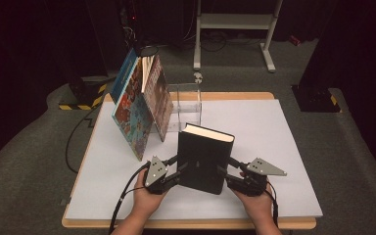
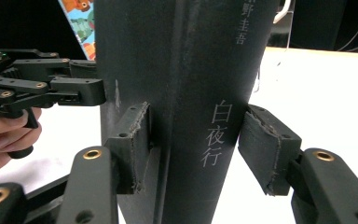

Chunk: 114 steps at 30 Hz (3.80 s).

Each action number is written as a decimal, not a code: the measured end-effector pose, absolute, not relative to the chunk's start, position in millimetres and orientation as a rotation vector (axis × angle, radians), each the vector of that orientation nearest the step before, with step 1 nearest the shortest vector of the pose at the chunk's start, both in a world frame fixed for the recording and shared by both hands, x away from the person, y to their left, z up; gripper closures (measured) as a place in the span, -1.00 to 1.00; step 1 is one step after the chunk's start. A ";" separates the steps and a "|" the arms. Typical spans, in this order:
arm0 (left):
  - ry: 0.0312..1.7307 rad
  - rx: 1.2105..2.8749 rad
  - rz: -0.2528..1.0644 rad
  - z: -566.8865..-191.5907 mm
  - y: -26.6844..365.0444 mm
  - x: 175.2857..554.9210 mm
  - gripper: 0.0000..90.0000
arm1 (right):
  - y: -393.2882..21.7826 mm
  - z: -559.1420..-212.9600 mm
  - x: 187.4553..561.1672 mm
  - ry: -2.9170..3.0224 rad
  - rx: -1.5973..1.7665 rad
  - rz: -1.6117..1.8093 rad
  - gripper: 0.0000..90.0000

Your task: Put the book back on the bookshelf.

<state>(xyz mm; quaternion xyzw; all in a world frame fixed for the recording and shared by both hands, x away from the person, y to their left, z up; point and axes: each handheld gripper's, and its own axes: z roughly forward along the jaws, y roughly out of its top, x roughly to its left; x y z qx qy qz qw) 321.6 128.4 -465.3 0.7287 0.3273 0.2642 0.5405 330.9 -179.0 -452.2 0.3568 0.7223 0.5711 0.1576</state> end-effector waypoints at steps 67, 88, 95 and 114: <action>1.111 1.652 0.510 -498.1 229.9 322.2 -0.35 | -135.2 -416.4 323.4 2.169 0.645 1.645 0.21; 1.119 1.664 0.527 -498.2 233.9 322.1 -0.35 | -182.7 -422.8 343.3 1.876 0.973 1.487 0.19; 1.117 1.670 0.528 -497.8 233.2 323.0 -0.35 | -182.7 -426.3 333.8 1.870 1.010 1.469 0.16; 1.123 1.654 0.518 -496.6 237.0 322.3 -0.35 | -174.5 -402.7 339.0 1.957 1.051 1.375 0.20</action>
